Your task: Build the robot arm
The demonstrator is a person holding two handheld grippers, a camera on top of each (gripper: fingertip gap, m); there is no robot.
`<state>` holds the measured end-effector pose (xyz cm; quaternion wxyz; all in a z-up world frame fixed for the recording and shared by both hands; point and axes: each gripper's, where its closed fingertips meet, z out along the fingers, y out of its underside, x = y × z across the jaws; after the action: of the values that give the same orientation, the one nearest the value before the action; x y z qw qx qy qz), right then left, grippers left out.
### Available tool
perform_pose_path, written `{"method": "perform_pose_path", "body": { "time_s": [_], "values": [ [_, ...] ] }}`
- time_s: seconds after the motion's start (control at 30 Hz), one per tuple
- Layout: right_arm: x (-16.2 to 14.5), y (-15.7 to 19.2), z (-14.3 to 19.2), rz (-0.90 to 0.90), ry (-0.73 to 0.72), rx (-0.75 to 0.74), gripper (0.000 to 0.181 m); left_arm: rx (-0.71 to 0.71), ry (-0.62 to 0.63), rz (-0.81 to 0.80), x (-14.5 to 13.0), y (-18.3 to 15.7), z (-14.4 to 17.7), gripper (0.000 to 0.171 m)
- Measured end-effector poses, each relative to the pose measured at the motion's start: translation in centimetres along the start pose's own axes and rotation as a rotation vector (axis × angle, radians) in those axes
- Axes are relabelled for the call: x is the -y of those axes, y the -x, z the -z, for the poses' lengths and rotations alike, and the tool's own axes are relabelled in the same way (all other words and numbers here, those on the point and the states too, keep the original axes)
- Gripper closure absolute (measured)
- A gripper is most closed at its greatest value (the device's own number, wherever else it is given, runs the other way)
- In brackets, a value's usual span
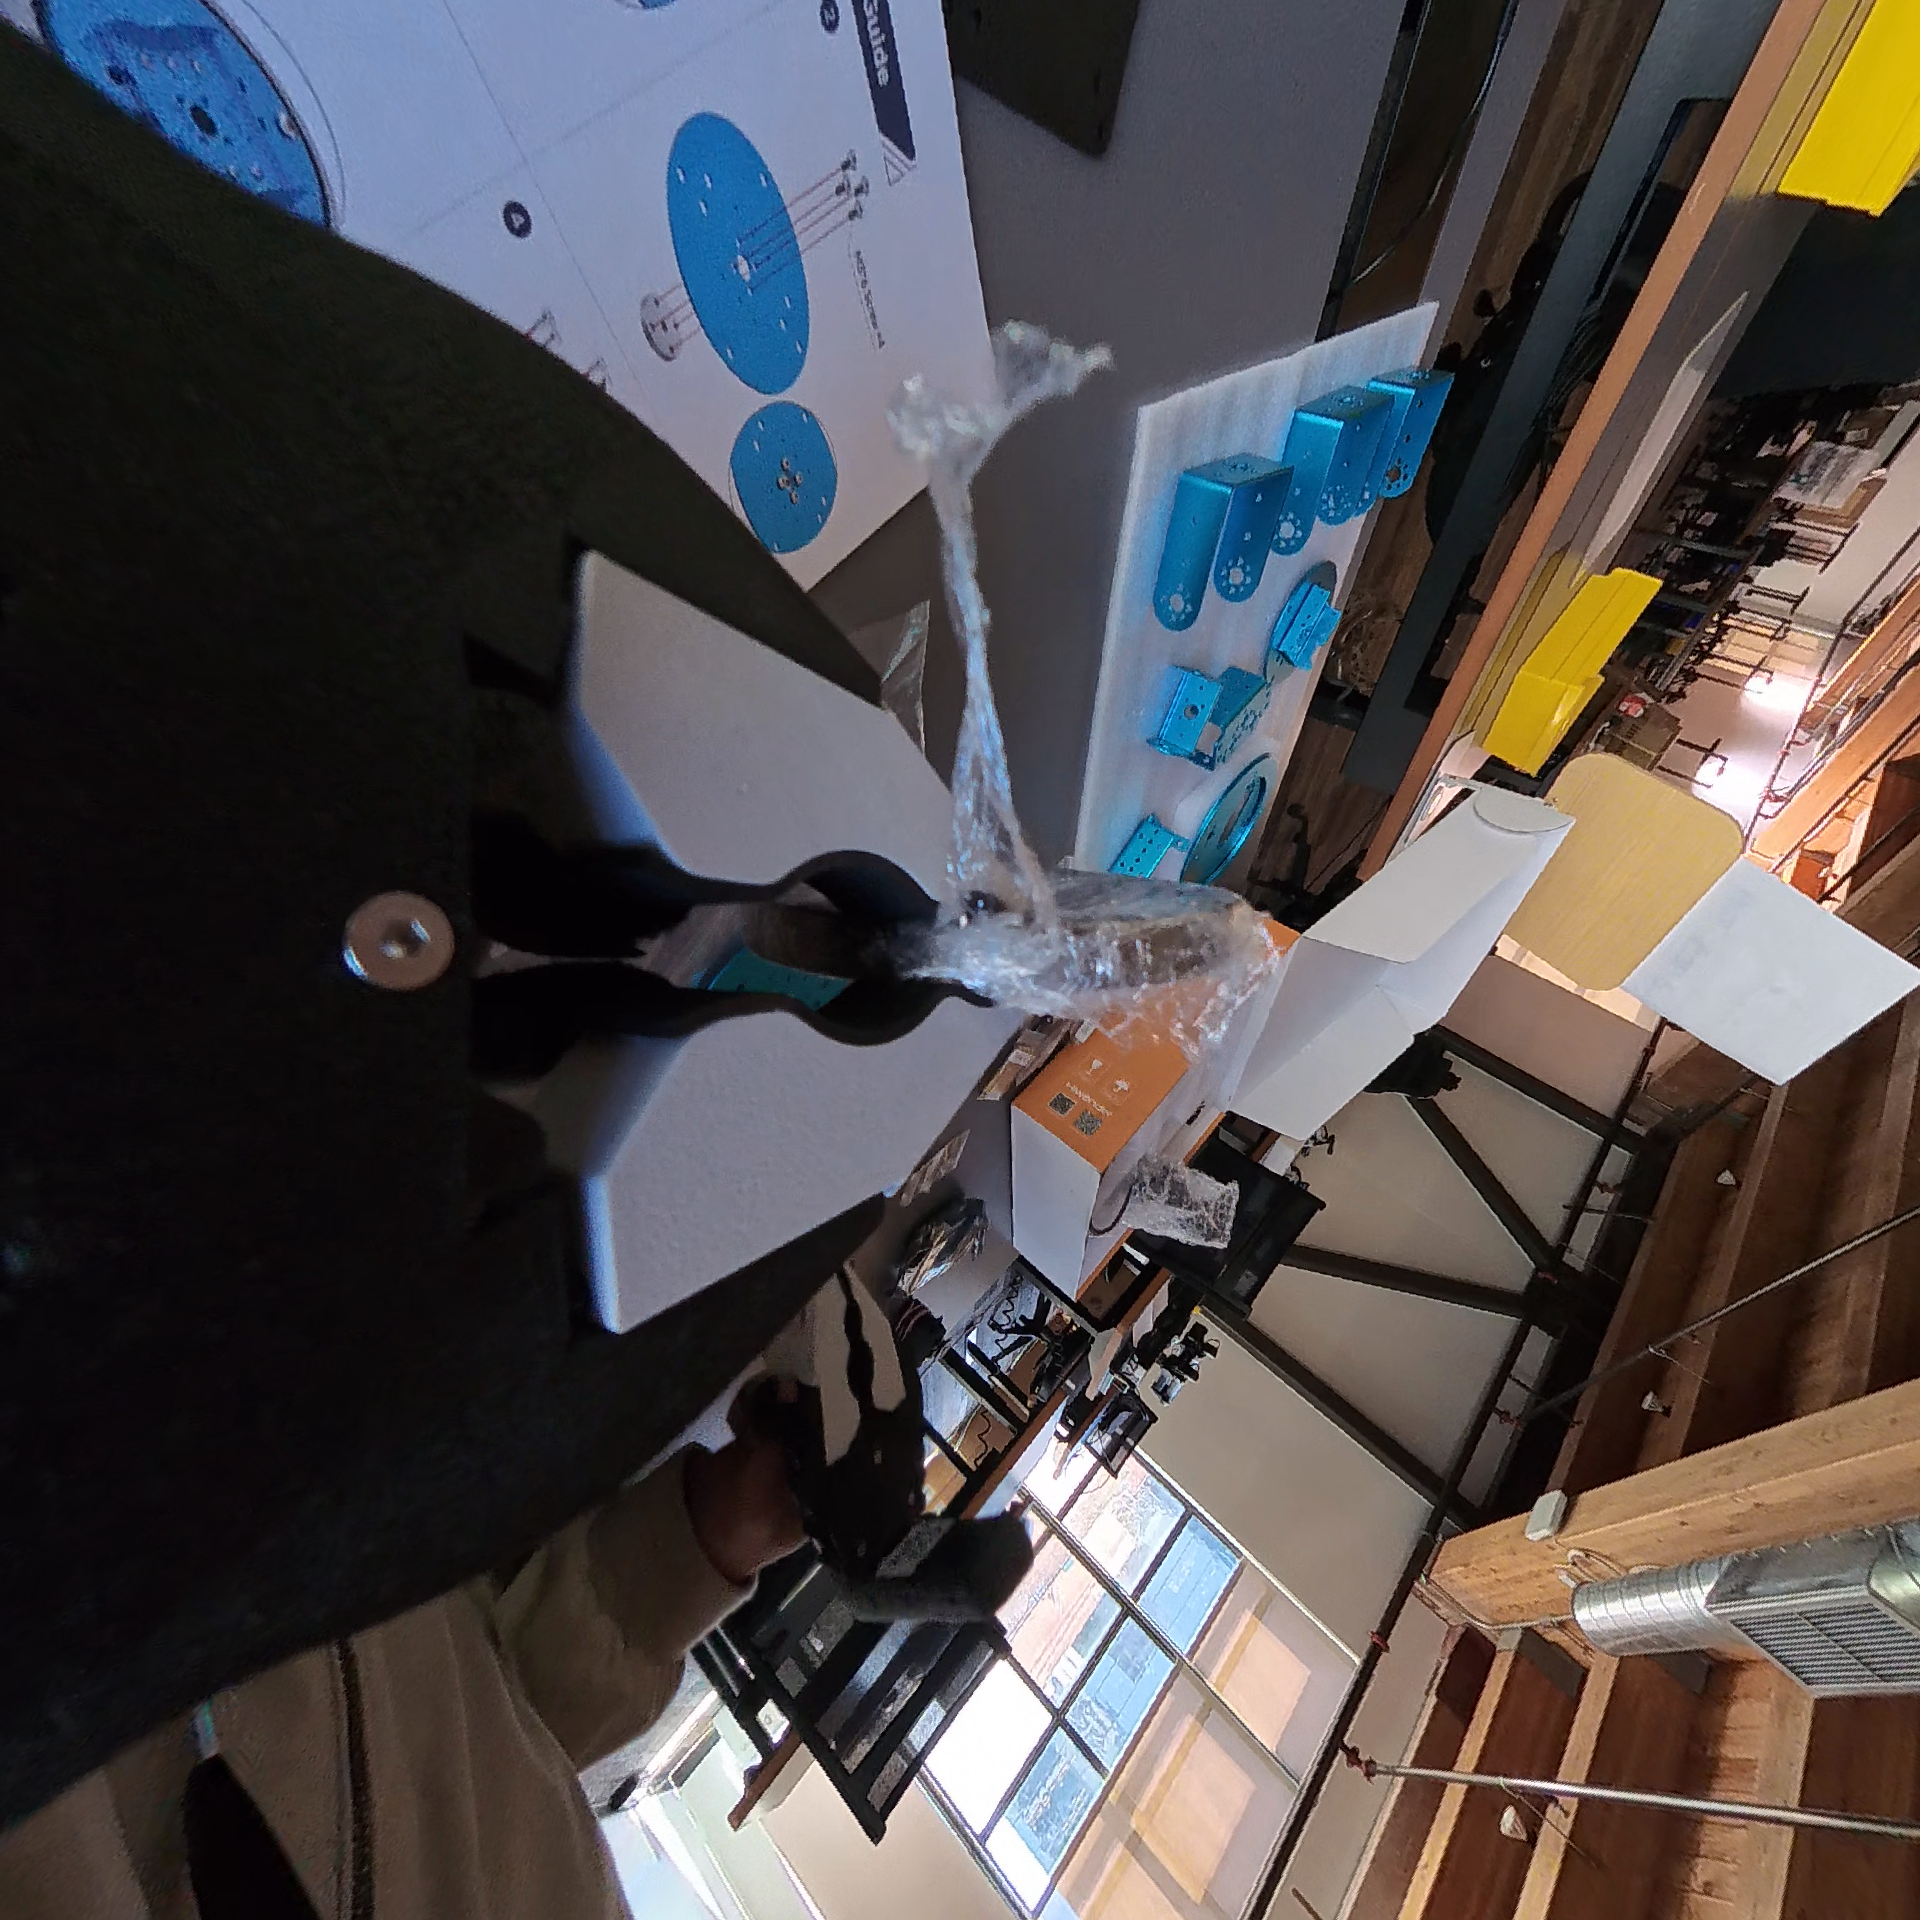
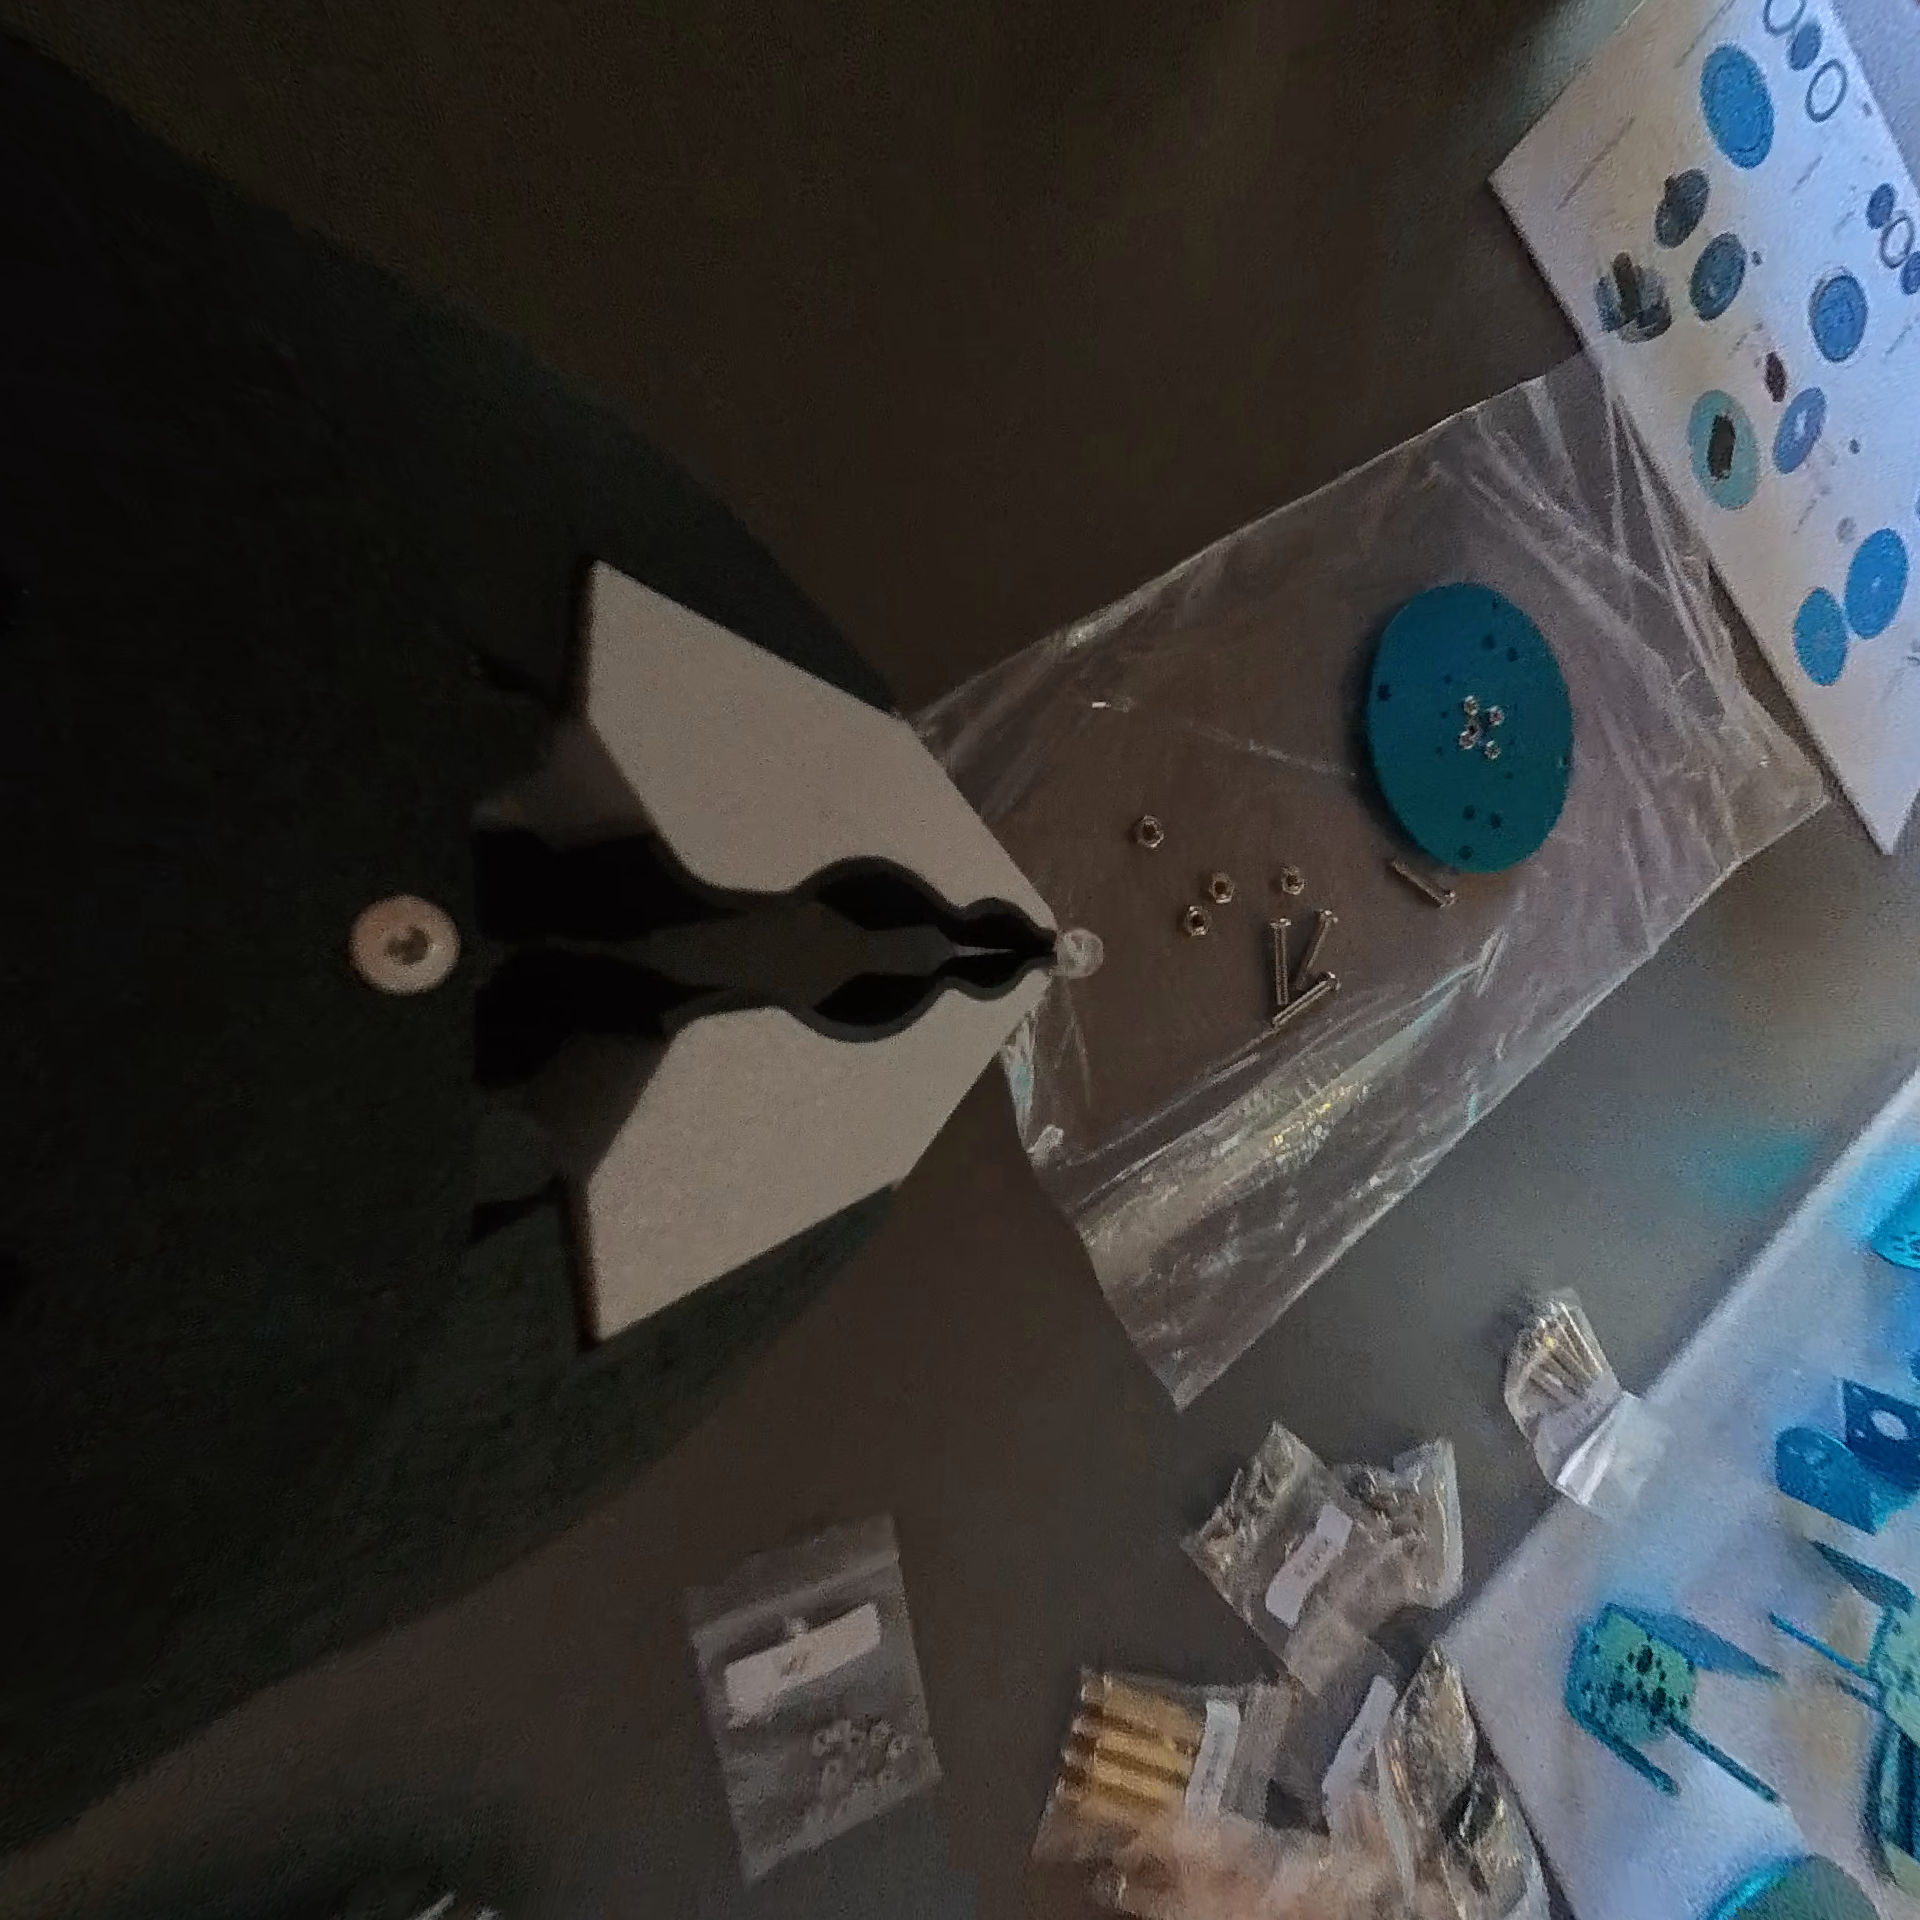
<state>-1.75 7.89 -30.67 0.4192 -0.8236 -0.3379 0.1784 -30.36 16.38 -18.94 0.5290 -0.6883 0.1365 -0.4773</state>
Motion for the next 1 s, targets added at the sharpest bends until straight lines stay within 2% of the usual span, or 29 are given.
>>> {"method": "perform_pose_path", "body": {
  "time_s": [0.07, 0.17, 0.27, 0.37, 0.43, 0.5, 0.53, 0.63, 0.73, 0.8, 0.9, 1.0],
  "values": [
    [0.5, -0.7, 2.6, -0.019, -0.039, -0.023, 0.181, 0.005, 0.009, 0.004, -0.2, 0.2, -0.3, 0.168],
    [-0.3, -3.9, 8.7, -0.076, -0.061, -0.169, 0.181, 0.001, 0.019, 0.001, -0.3, -0.1, -0.8, 0.168],
    [-4.0, -8.2, 16.2, -0.147, 0.013, -0.404, 0.181, -0.017, 0.019, -0.004, -0.3, -0.6, -1.1, 0.169],
    [-10.0, -11.0, 22.4, -0.28, 0.143, -0.586, 0.181, -0.035, 0.022, 0.003, -0.5, -1.0, -1.5, 0.168],
    [-12.8, -11.5, 24.2, -0.359, 0.151, -0.608, 0.171, -0.044, 0.028, 0.015, -0.7, -1.3, -1.8, 0.168],
    [-14.7, -11.6, 24.9, -0.429, 0.133, -0.615, 0.153, -0.056, 0.032, 0.015, -0.9, -1.8, -2.0, 0.168],
    [-15.5, -11.8, 25.4, -0.437, 0.143, -0.644, 0.152, -0.06, 0.032, 0.011, -0.9, -2.0, -2.1, 0.168],
    [-15.0, -11.5, 25.4, -0.417, 0.094, -0.659, 0.143, -0.067, 0.037, -0.002, -1.0, -2.8, -2.0, 0.168],
    [-12.4, -10.5, 23.4, -0.469, 0.078, -0.54, 0.135, -0.071, 0.042, -0.014, -1.2, -3.4, -1.8, 0.168],
    [-9.4, -10.0, 21.4, -0.462, 0.086, -0.454, 0.138, -0.076, 0.043, -0.014, -1.3, -3.7, -1.6, 0.168],
    [-3.1, -8.6, 17.1, -0.345, 0.04, -0.294, 0.138, -0.077, 0.037, -0.021, -1.3, -4.1, -1.4, 0.168],
    [2.5, -5.5, 11.8, -0.208, 0.003, -0.108, 0.137, -0.074, 0.031, -0.03, -1.4, -4.4, -1.0, 0.168]
  ]
}}
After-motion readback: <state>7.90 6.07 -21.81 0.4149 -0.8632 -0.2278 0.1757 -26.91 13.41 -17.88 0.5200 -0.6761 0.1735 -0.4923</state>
